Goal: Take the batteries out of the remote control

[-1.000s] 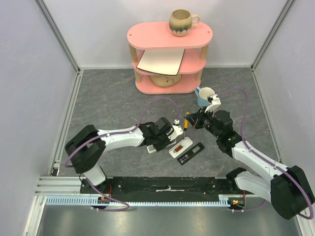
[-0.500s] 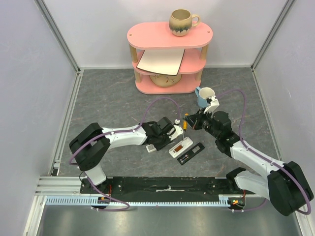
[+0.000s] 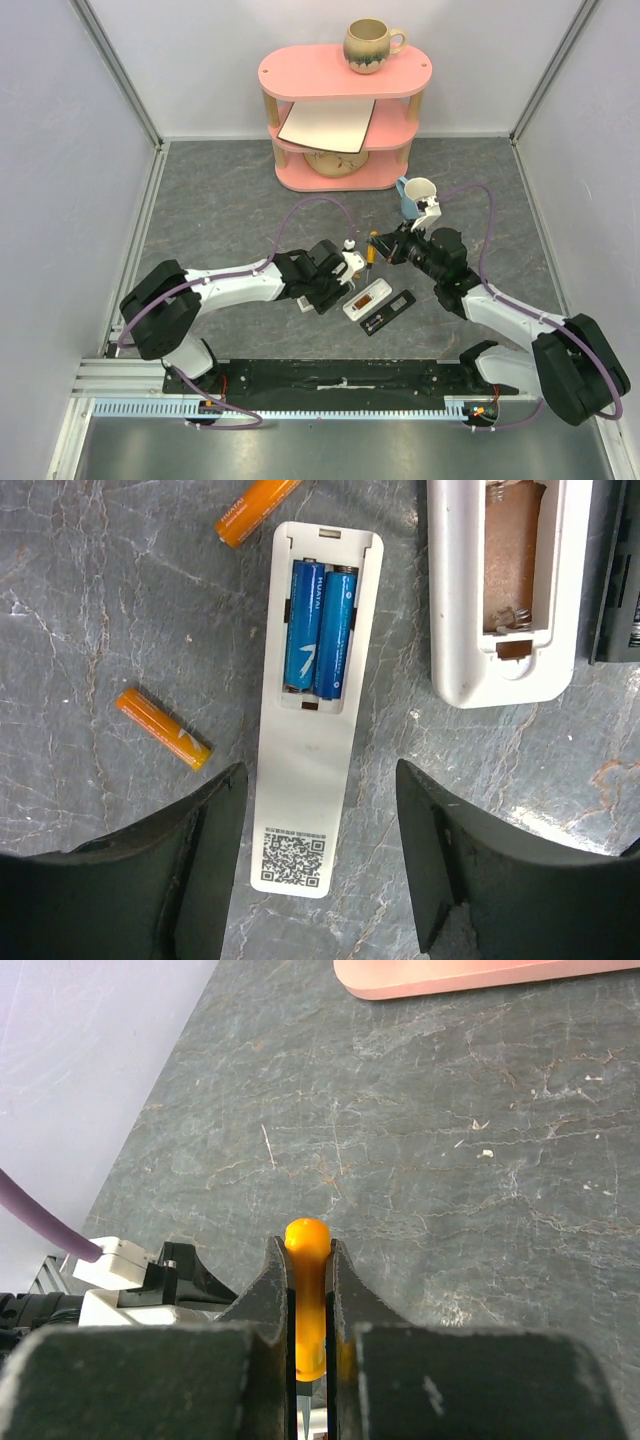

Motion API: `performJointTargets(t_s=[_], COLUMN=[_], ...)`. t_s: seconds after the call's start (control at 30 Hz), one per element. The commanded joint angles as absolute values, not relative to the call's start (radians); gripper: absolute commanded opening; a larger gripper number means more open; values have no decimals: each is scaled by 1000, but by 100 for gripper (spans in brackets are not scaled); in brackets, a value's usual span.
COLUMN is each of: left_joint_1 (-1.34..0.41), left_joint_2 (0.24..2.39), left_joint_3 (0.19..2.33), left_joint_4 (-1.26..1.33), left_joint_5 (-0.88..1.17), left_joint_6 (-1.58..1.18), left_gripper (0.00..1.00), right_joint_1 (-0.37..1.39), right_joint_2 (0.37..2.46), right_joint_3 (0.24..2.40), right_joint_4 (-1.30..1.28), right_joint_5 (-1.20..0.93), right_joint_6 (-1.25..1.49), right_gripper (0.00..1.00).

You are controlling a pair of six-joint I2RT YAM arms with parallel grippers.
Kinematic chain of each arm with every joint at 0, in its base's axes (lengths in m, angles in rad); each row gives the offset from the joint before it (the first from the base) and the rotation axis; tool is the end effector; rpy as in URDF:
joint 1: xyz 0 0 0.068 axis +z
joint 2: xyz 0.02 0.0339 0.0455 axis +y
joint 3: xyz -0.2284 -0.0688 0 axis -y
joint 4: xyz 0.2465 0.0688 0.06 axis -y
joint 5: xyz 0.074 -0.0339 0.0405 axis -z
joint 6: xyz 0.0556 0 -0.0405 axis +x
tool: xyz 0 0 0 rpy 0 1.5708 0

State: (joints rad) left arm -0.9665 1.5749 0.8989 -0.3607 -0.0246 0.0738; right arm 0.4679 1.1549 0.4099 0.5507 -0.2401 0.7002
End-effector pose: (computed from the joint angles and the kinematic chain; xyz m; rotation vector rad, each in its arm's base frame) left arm 0.1811 -0.2599 0.1229 1.3021 2.2912 -0.2820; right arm 0.2397 0.1359 0.1747 0.0325 1.8838 1.0389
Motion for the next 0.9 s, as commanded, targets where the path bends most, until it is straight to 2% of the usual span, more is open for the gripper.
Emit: performJointTargets(t_s=[0.0,0.1,0.2,0.3,0.33,0.43,0.67,0.87], left_joint_1=[-966,-965,-963,-962,-962,-962,-968,-966], left_joint_2=[1577,1627,1658,1651,1648,1644,1663,1761], left_joint_3=[908,933,943,946,950,966,985,1090], left_joint_4=[-376,-428,-440,-428,-423,-390,-301,-357], left_joint_5=[-40,-57,-48,-37,-20,24,139,129], left_joint_6=[-28,-48,-46,-28,-19,-3,103,147], left_gripper=[68,66,59,47,37,23,18,17], right_joint_1=[469,476,489,509,511,517,517,514], right_joint_2=[1173,1203,1238,1269,1273,1273,1221,1216], right_joint_3=[411,420,429,431,430,420,390,382], right_joint_4=[640,669,710,758,767,776,726,707], right_joint_5=[-258,-244,-233,-212,-201,-164,-65,-17], right_joint_6=[712,712,718,723,723,719,684,681], right_gripper=[0,0,0,0,0,0,0,0])
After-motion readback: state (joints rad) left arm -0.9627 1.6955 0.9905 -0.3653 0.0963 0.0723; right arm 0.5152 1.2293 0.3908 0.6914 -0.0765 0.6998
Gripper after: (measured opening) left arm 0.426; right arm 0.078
